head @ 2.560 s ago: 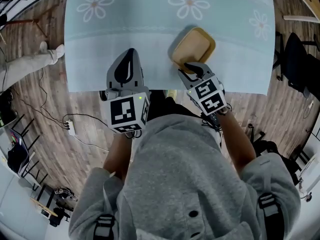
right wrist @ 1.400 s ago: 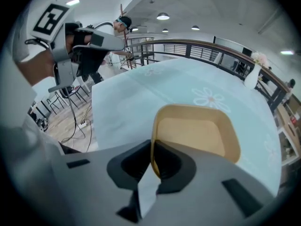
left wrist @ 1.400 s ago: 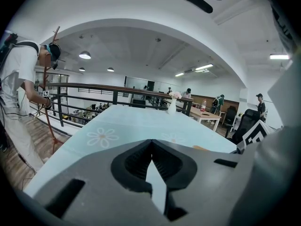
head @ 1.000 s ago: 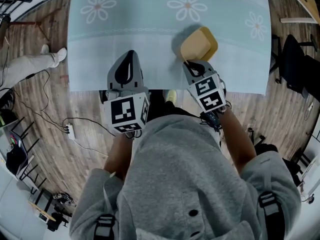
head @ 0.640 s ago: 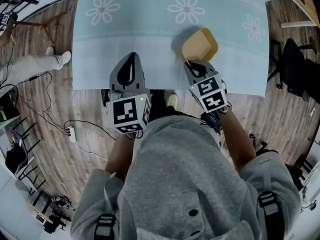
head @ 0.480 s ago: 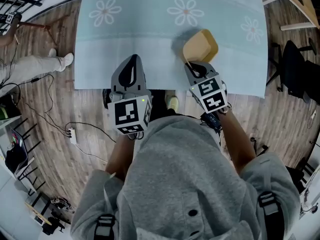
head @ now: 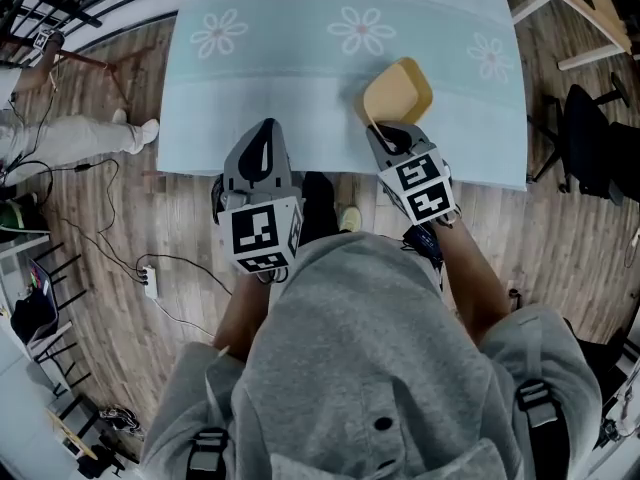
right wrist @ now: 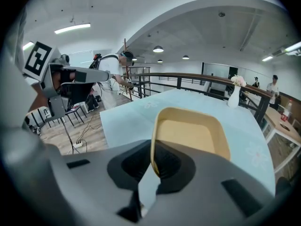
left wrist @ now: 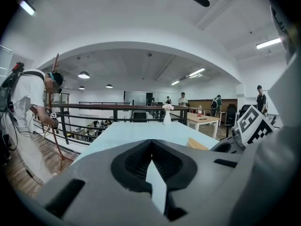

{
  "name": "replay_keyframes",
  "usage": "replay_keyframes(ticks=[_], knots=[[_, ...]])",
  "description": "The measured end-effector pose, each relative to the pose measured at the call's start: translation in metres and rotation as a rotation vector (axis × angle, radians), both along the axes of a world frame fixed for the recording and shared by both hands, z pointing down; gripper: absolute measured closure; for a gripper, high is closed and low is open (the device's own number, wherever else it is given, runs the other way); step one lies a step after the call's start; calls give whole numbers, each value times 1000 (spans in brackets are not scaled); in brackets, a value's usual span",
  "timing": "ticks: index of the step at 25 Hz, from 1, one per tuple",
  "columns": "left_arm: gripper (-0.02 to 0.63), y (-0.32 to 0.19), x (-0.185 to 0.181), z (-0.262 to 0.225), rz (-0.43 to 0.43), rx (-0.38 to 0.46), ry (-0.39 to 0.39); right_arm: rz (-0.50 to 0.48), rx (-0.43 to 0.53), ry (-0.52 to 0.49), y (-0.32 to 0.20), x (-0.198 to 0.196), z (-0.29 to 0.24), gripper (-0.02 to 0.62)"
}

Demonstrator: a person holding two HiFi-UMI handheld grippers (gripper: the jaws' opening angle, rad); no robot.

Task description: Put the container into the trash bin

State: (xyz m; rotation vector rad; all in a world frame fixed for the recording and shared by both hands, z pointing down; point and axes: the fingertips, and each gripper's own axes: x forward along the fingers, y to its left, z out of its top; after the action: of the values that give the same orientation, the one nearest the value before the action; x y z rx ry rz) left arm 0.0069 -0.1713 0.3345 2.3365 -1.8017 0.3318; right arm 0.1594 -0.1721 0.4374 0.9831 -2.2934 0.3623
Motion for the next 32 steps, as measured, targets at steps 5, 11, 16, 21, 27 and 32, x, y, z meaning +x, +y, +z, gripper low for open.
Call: replay_keyframes(ticks=[5,11,16,21,27,32], knots=[[588,24,-9,-11,-35,31,-9,5,48,-14,12,6,-11,561],[588,50,-12,-20,-63,56,-21,23,73,-52,28,17,-24,561],[588,68,-12,-26,-72,71,-35,28,90,-79,40,21,-31,561],[588,84,-8,-31,-79,78,-47,29,105,-95,52,25,-37,561],[588,100,-7,-33,-88,81,-60,25,110,-111,63,26,-38,561],[588,109,-10,-32,-100,84,-60,14,119,-119,69,21,-40,561]])
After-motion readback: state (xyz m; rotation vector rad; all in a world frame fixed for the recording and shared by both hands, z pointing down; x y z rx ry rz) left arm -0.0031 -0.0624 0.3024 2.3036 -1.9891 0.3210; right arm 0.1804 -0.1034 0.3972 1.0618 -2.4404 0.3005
